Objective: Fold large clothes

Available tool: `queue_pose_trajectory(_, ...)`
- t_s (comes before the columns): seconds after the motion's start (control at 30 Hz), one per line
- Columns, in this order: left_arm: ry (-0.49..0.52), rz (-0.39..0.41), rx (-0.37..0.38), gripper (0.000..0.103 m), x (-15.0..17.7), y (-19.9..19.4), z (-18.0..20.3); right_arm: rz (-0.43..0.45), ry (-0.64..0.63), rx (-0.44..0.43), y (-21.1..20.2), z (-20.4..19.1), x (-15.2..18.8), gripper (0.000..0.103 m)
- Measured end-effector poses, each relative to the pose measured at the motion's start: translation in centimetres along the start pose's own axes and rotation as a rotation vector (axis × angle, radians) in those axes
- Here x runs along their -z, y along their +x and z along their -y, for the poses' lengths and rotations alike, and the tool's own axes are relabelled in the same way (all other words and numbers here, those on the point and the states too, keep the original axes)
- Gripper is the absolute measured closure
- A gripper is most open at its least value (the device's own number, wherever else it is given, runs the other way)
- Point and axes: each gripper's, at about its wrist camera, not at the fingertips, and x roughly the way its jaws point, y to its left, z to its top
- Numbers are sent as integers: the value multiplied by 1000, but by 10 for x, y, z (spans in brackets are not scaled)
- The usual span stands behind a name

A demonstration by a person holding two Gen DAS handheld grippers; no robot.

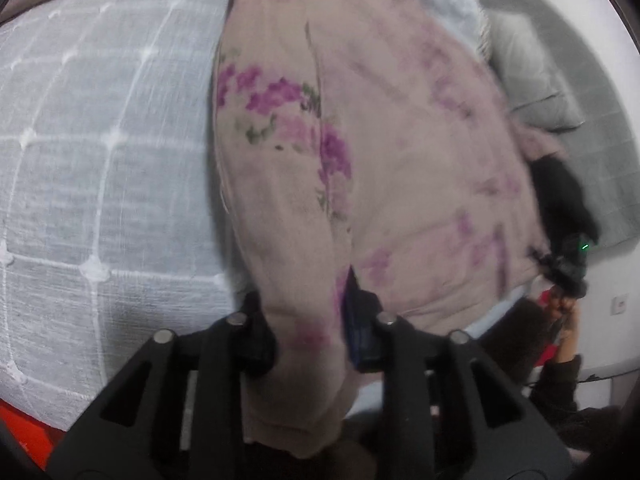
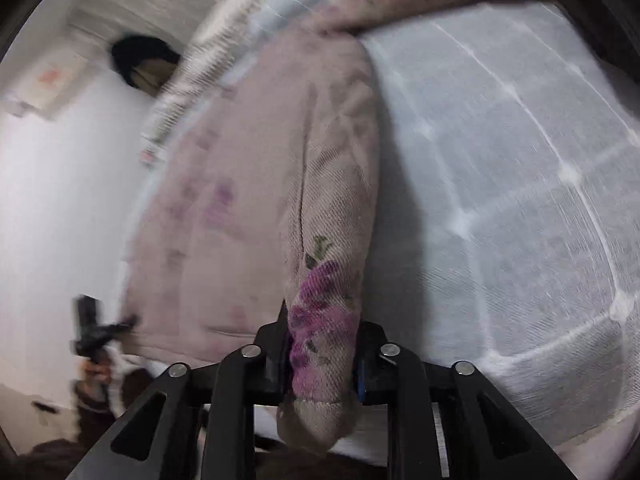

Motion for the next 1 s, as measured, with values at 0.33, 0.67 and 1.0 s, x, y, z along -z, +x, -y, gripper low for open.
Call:
queue_pose_trajectory(0.33,63,136,-228,21,-1,-34,8,131,-27,252,-32,-23,-20,34)
queue_pose_trajectory(0.67,-96,230,-184,6,-39,-60,-28,240,-105,278,-8,-102,-83,26)
queue_pose_trajectory(1.0,-192,295,-220,1,-73,-82,-57,258,-214,241,33,-178,-130,13)
